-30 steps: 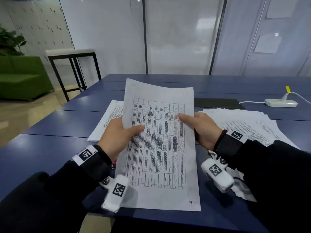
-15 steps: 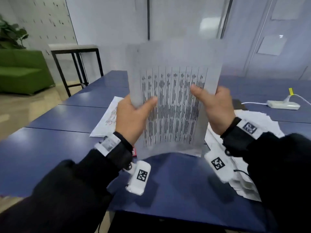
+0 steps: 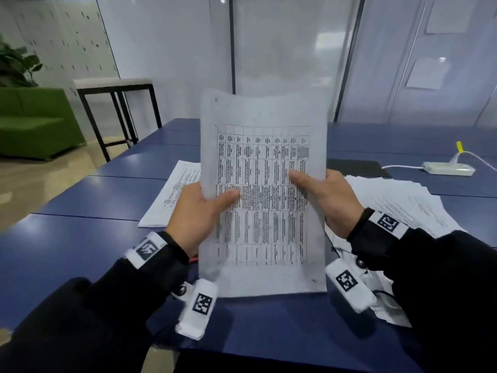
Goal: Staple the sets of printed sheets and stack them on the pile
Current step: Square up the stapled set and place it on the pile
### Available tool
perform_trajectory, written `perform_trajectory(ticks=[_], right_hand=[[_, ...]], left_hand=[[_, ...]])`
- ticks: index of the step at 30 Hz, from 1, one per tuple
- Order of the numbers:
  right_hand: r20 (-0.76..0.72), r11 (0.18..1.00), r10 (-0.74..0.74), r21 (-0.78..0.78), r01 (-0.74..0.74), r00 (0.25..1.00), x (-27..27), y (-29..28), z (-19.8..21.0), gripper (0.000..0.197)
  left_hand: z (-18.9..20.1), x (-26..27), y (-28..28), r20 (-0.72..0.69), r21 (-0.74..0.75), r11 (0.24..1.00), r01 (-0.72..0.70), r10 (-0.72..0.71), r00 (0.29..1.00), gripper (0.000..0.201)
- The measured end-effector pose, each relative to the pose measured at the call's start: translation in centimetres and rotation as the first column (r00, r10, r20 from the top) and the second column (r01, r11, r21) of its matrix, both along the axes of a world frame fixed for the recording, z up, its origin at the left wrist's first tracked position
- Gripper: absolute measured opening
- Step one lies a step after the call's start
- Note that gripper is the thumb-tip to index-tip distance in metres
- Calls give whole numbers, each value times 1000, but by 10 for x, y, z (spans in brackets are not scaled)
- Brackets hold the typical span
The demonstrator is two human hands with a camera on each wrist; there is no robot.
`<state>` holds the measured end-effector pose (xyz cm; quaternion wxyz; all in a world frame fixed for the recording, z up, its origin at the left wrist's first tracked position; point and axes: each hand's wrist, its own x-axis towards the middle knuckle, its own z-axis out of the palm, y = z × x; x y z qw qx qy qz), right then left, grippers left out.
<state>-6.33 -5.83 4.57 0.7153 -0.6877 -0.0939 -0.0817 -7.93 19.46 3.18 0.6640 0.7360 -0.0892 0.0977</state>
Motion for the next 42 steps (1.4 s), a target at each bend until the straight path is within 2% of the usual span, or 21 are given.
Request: perform_trajectory(ticks=[2,4,8,11,12,13,15,18,20,22,24,26,27,28,30,31,33,35,37,40,42], right_hand=[[-54,991,97,-87,-101,994,3,6,-4,35],[-124,973,162,-147,-179,979,5,16,-6,32],[-235,953,220,-154,-260,947,13,49,-5,29],[-296,895,255,-287,-341,920,27,87,-13,30],[-292,834,273,-403,-376,917,32,102,-17,30],[-263,734,304,-548,-401,916,34,117,-19,30],[-201,452,406,-804,-387,891,30,145,-20,36],[-211,62,558,-954,-294,803,15,181,-26,48],[-206,-94,600,-978,-188,773,7,196,-36,50],[-189,-135,598,-982,-134,779,0,200,-45,47],[-201,-104,598,-979,-173,776,-2,194,-47,41],[-227,9,571,-959,-283,789,1,177,-45,37],[-262,121,536,-917,-381,802,4,166,-42,36],[-316,293,501,-814,-501,806,6,151,-39,34],[-435,655,466,-415,-631,770,7,118,-31,20],[-470,771,448,-228,-595,761,7,99,-26,12],[-462,918,331,-46,-395,823,10,61,-19,7],[-426,981,191,73,-177,884,18,29,-11,12],[-377,984,67,178,1,924,28,3,1,17],[-336,934,-89,298,195,938,36,-25,18,18],[-329,921,-162,289,263,930,34,-35,30,18]], left_hand=[[4,-6,18,-34,23,1000,6,-5,999,17],[7,-14,43,-61,89,996,-29,34,998,17],[8,-28,108,-45,265,950,-167,185,982,11],[11,-43,155,-30,346,905,-247,274,961,15],[14,-49,166,-26,360,894,-268,296,955,17],[17,-55,179,-19,381,874,-301,333,943,18],[23,-65,200,-15,419,826,-378,422,906,22],[33,-76,225,12,430,783,-449,492,870,18],[40,-79,234,14,428,765,-481,527,850,11],[47,-81,234,-3,421,771,-477,527,850,10],[51,-81,231,-17,427,782,-453,508,861,13],[53,-80,224,-21,448,788,-423,482,876,27],[54,-79,217,-34,440,802,-405,466,884,25],[52,-76,213,-47,433,819,-377,438,898,20],[51,-71,199,-62,447,834,-324,391,918,11],[52,-69,190,-73,458,839,-295,366,928,9],[50,-62,176,-87,477,846,-237,313,946,10],[49,-54,160,-103,504,847,-168,252,962,19],[48,-44,138,-124,533,842,-79,170,978,30],[46,-34,102,-139,540,841,33,51,989,6],[44,-26,80,-149,572,816,84,3,989,11]])
